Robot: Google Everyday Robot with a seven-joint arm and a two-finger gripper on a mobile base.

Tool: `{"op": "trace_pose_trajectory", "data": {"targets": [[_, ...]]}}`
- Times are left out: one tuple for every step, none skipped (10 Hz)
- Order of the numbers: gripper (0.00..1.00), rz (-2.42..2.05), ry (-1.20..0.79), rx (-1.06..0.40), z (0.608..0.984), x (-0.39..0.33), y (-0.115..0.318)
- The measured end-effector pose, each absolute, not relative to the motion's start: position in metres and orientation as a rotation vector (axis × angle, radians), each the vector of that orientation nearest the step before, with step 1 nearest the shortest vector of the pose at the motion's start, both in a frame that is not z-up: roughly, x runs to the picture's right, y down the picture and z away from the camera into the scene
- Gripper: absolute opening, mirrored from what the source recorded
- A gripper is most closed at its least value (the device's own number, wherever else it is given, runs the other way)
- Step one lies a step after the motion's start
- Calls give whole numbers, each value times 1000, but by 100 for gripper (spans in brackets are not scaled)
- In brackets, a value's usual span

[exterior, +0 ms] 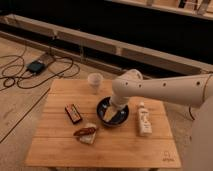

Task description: Push the ceramic bowl across the table

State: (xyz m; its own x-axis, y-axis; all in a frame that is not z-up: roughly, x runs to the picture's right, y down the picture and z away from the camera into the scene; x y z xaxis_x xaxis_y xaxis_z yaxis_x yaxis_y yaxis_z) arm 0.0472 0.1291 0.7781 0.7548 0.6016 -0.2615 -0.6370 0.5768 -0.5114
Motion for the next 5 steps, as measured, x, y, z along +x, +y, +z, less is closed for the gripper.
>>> {"op": "trace_pose_trajectory", "data": {"targets": [[80,718,67,-634,784,43,131],[80,716,71,-646,791,39,132],[80,716,75,-655,796,37,133],[80,719,80,-666,804,35,133],[80,720,83,-676,810,33,134]]}}
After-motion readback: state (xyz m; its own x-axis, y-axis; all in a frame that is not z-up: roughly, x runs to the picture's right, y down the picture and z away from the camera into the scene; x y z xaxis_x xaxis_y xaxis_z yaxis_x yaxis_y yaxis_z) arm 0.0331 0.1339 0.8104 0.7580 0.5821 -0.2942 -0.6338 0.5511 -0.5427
